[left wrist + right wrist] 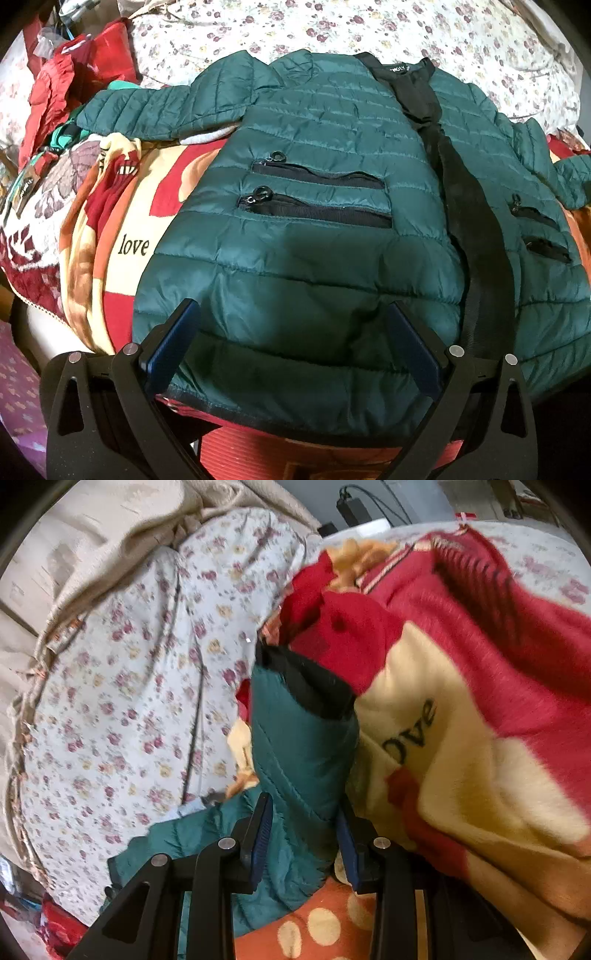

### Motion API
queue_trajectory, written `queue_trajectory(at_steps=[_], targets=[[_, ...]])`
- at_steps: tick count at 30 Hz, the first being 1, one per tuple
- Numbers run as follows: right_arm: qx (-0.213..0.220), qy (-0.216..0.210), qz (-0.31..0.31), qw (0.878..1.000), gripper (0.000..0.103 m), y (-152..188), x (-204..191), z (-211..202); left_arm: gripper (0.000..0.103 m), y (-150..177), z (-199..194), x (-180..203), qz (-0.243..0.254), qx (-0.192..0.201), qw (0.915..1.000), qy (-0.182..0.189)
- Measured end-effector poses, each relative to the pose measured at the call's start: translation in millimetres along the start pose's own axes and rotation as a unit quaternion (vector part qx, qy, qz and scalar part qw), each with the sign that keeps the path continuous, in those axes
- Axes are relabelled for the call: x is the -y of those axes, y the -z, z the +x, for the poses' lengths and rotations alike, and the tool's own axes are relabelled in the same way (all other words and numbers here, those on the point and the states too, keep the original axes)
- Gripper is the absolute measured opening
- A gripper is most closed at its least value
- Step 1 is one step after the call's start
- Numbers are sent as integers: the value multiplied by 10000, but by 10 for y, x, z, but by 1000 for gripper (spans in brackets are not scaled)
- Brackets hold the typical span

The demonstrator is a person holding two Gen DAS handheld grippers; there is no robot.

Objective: Fold large clothes

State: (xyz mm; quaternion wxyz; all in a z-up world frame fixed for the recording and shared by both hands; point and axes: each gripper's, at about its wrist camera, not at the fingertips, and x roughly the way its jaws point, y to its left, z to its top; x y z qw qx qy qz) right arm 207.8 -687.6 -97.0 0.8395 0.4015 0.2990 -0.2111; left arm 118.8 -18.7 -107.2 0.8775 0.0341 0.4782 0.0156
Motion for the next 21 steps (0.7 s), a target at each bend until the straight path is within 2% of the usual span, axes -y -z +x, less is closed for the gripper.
queue_trajectory(at_steps=[1,4,7,9,12,15,18,21], targets=[[-32,110,-24,9999,33,6,0,50,101,-3,-2,-2,1,9,10000,-6],[-99,426,-99,9990,10,7,-20,125,101,-11,-20,-27,-39,43,10000,13],[29,348,-205,9992,7,20,-177,-38,101,-25,-72,-76,-101,160,9998,56],[129,256,-540,9981,7,58,-446,-225,101,-46,-112,-115,-163,268,9995,83],[221,-67,-1024,9945,7,157,-917,-536,101,-117,-175,-192,-281,460,9984,157],[168,-475,-1517,9871,7,361,-1495,-797,101,-221,-230,-271,-397,818,9958,108],[13,-824,-2017,9760,7,686,-2082,-918,101,-382,-250,-356,-457,1340,9898,-119],[-221,-1245,-2468,9608,7,1101,-2669,-967,101,-499,-220,-509,-640,1700,9829,-315]])
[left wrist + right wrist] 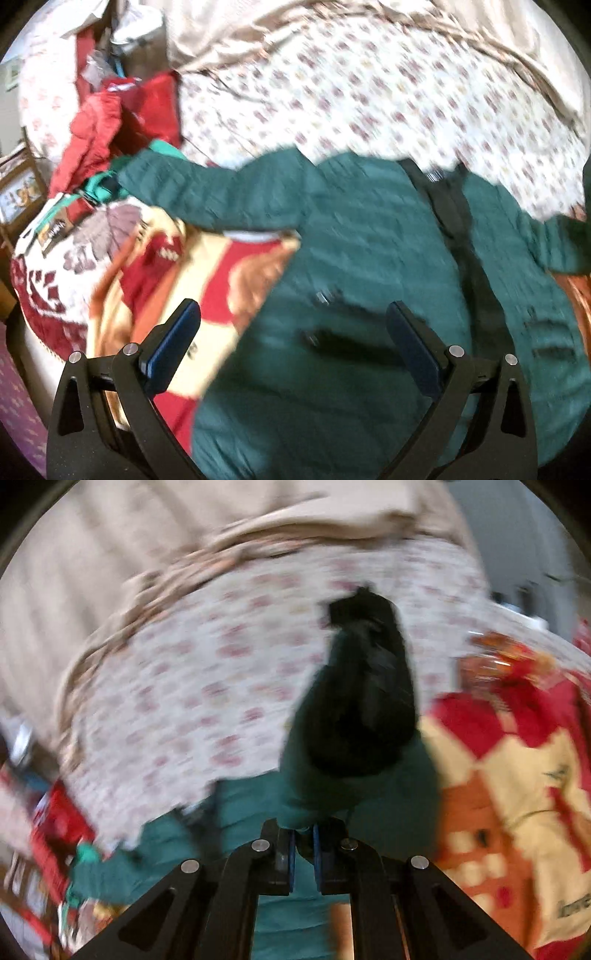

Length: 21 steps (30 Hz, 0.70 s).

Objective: Fold large clothes

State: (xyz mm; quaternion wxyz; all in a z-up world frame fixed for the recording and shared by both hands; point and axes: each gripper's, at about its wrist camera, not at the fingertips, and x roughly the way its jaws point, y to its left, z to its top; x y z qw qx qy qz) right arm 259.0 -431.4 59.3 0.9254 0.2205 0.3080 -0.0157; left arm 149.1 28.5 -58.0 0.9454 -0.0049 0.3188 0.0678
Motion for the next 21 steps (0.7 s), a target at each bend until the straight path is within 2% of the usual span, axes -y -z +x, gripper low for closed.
queue_trajectory(at_steps=[3,7,11,15,21], targets=[[-279,-429,-395,9979,7,183,-659,244,101,16,96,-212,-211,103,9996,-163],[-793,-878,-943,9885,7,576,-1478,734,101,137,261,-456,-347,-22,9988,-338],[-1409,-1196,-1221,9752,7,1057,-2014,1286,101,188,362,-675,-502,-114,9975,-475],[-1920,-1185,-1408,9640,7,1504,-2311,1756,101,192,410,-853,-753,-191,9957,-495],[-2428,-850,-1329,9572,7,1940,-2360,2339,101,193,472,-960,-1002,-352,9935,-402]])
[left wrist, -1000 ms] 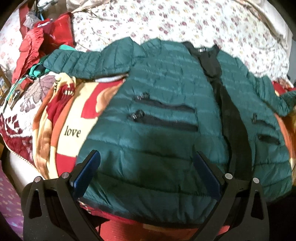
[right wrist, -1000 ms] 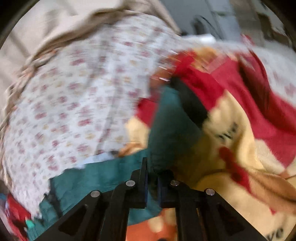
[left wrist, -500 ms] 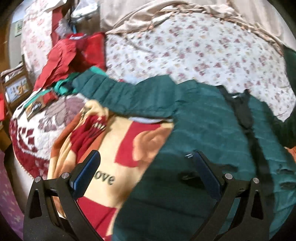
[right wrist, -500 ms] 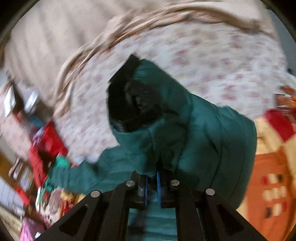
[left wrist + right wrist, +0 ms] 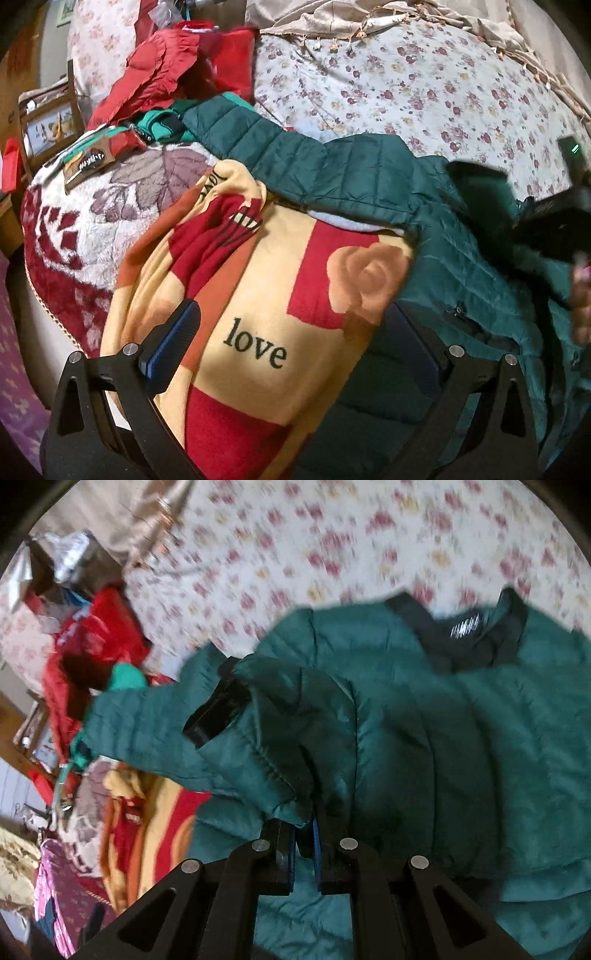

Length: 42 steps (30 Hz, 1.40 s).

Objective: Fold large clothes

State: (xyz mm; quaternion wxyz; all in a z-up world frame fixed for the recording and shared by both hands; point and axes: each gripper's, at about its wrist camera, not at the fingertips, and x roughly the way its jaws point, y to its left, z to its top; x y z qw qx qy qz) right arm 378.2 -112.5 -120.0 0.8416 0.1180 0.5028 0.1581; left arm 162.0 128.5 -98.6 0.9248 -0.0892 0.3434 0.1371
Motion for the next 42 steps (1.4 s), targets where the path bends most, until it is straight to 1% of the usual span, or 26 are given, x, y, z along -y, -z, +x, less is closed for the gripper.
queue_trajectory(at_steps=[3,6,7,8,9,10,11,15,19,22,23,26,28,31,34,36,37,39,40,41,42], targets=[[-162,231,121,9995,7,66,51,207,101,8,7,18,44,-13,10000,8],[-189,487,-28,9986,12,107,38,292,101,11,29,33,74,-57,10000,5],[-199,507,-97,9985,17,107,27,279,101,15,36,42,83,-78,9999,3],[-228,521,-155,9983,24,100,1,264,101,13,48,45,89,-97,9999,1],[-257,539,-203,9980,28,93,-28,225,101,14,55,49,99,-111,9999,-4],[-249,548,-265,9978,34,94,-62,156,101,18,61,59,114,-120,9999,-21],[-183,525,-351,9978,37,108,-101,60,101,23,61,70,130,-117,9998,-42],[129,518,-645,9965,38,263,-194,-340,101,43,44,102,174,-62,9998,-108],[314,508,-699,9958,38,599,-67,-746,101,45,8,95,189,-100,9997,-111],[402,433,-718,9957,38,863,69,-948,101,-10,-66,-9,-64,-139,9999,-30],[436,456,-738,9953,38,967,124,-998,101,-68,-86,-61,-165,-160,9997,-12],[510,461,-792,9945,38,1124,203,-1021,101,-257,-109,-207,-422,-113,9990,-42],[566,415,-819,9942,38,1213,250,-1019,101,-396,-93,-300,-481,-64,9987,-121],[597,286,-819,9944,38,1267,296,-946,101,-715,44,-513,-543,-112,9983,-168],[575,143,-743,9955,38,1285,348,-836,101,-1154,373,-811,-791,-304,9963,-143],[567,52,-647,9963,38,1296,392,-754,101,-1370,578,-949,-885,-440,9951,-82],[559,7,-593,9967,38,1302,416,-708,101,-1526,743,-1043,-925,-521,9943,-53],[589,-60,-514,9969,38,1319,458,-643,101,-1709,967,-1171,-995,-637,9930,14],[625,-84,-486,9968,38,1325,478,-616,97,-1782,1078,-1230,-1054,-710,9919,69],[664,-105,-470,9966,38,1328,494,-595,89,-1870,1241,-1315,-1185,-852,9892,171],[691,-122,-458,9965,38,1328,510,-582,86,-1914,1357,-1368,-1291,-974,9865,242]])
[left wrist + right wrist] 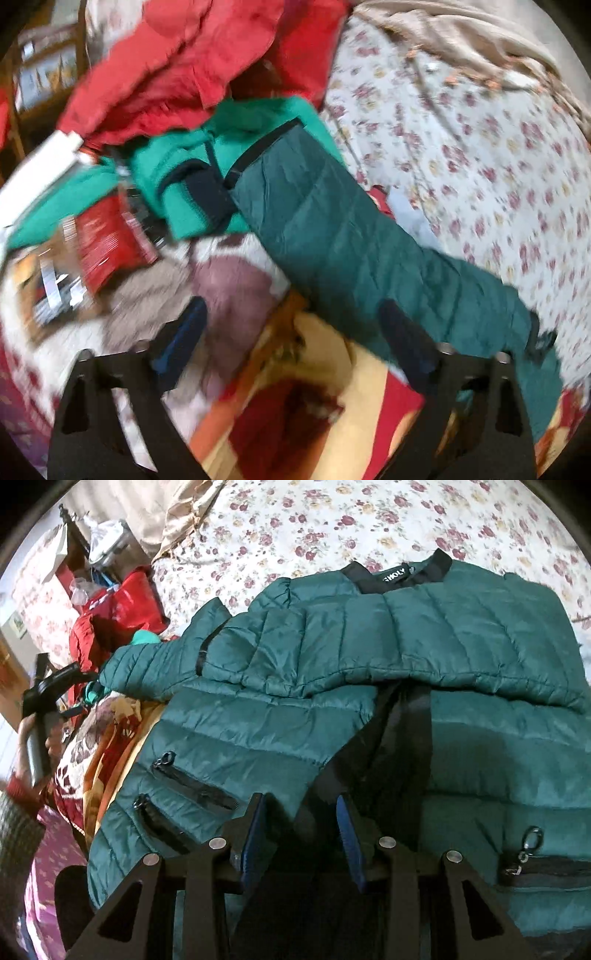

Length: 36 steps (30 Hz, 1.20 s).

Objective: Fold large clothes

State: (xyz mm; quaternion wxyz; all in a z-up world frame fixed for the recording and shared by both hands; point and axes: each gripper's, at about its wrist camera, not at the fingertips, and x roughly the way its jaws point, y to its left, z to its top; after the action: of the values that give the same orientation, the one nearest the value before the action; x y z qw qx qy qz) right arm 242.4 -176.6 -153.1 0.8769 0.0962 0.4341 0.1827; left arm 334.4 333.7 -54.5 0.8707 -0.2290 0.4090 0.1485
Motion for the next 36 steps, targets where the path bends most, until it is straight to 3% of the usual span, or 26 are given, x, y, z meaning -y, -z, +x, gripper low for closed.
queue_trajectory(at_steps=[5,7,12,13,14,16,19,23,28,31,34,36], targets=[[120,-57,27,9999,38,12,39,44,81,-213,491,-179,-548,-296,9980,137],[156,-52,-12,9999,38,17,36,57,81,-225,507,-115,-467,-102,9988,91],[264,-106,26,9996,39,37,84,88,78,-275,644,50,-187,-68,9998,-94],[275,-112,33,9996,39,38,93,92,50,-285,670,88,-107,-78,9997,-185],[284,-107,28,9995,39,37,94,95,16,-277,697,119,-33,-210,9994,-273],[301,-74,-15,9995,39,43,85,101,11,-256,688,143,-78,-395,9989,-230],[322,-3,-84,9994,39,54,62,107,9,-201,401,327,98,-214,9997,-104],[338,45,-121,9993,39,59,58,105,8,-65,-154,808,541,-45,9966,619],[198,-1,32,9998,39,-16,66,-17,8,274,-736,1655,1169,-192,9774,1750],[672,-22,436,9968,39,-49,162,-410,8,676,-899,2257,1656,-515,9560,2368],[988,189,552,9934,39,-38,283,-770,8,1124,-846,2710,2117,-786,9407,2532],[1095,321,615,9916,39,-4,378,-932,8,1398,-720,2888,2286,-964,9356,2511]])
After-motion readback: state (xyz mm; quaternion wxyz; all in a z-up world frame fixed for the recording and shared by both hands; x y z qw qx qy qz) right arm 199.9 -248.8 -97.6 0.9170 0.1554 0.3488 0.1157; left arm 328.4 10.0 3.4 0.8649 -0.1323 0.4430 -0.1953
